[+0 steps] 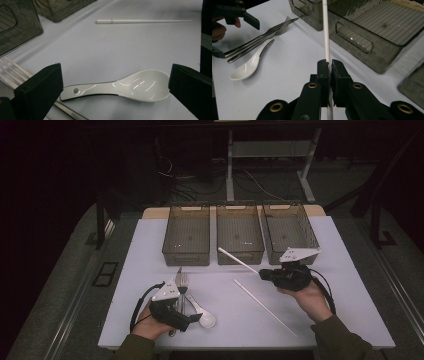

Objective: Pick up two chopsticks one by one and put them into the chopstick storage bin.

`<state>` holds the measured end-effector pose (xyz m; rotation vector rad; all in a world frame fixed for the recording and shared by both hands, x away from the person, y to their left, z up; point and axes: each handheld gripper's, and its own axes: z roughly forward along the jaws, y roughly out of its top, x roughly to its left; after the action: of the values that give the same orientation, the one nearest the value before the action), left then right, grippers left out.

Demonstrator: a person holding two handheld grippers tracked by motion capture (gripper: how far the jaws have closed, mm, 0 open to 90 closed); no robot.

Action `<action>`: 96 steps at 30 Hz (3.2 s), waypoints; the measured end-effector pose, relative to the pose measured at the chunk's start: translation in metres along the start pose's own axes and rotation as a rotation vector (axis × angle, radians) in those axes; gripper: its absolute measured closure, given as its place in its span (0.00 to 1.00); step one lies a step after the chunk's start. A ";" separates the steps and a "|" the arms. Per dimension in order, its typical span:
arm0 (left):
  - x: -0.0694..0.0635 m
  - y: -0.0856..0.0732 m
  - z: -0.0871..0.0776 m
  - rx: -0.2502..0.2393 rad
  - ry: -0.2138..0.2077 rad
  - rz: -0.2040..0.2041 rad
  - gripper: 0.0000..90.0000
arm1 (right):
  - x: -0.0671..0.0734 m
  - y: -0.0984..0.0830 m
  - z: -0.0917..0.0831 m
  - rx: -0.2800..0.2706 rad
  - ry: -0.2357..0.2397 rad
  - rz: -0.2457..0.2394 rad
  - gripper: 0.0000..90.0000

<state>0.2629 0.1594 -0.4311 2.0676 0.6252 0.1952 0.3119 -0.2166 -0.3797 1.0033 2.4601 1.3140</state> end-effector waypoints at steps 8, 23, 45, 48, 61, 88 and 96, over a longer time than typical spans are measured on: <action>-0.001 0.000 0.000 -0.004 -0.005 -0.001 0.00 | 0.002 0.015 0.013 0.000 -0.006 -0.007 0.95; -0.002 0.001 0.001 -0.016 -0.009 -0.004 0.00 | 0.005 0.052 0.033 0.009 -0.028 -0.013 0.95; -0.004 0.003 0.002 -0.014 -0.021 0.004 0.00 | -0.001 0.111 0.085 0.042 -0.073 0.001 0.95; -0.004 0.003 0.003 -0.014 -0.022 0.004 0.00 | 0.000 0.119 0.093 0.055 -0.084 -0.002 0.95; -0.004 0.005 0.002 -0.020 -0.029 0.012 0.00 | 0.005 0.148 0.134 0.095 -0.096 0.013 0.95; -0.004 0.006 0.002 -0.028 -0.040 0.012 0.00 | 0.013 0.172 0.211 0.203 -0.148 0.028 0.95; -0.005 0.006 0.003 -0.031 -0.041 0.014 0.00 | 0.011 0.173 0.218 0.218 -0.146 0.039 1.00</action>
<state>0.2619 0.1524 -0.4272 2.0414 0.5795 0.1686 0.4835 0.0024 -0.3711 1.1563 2.5220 0.9590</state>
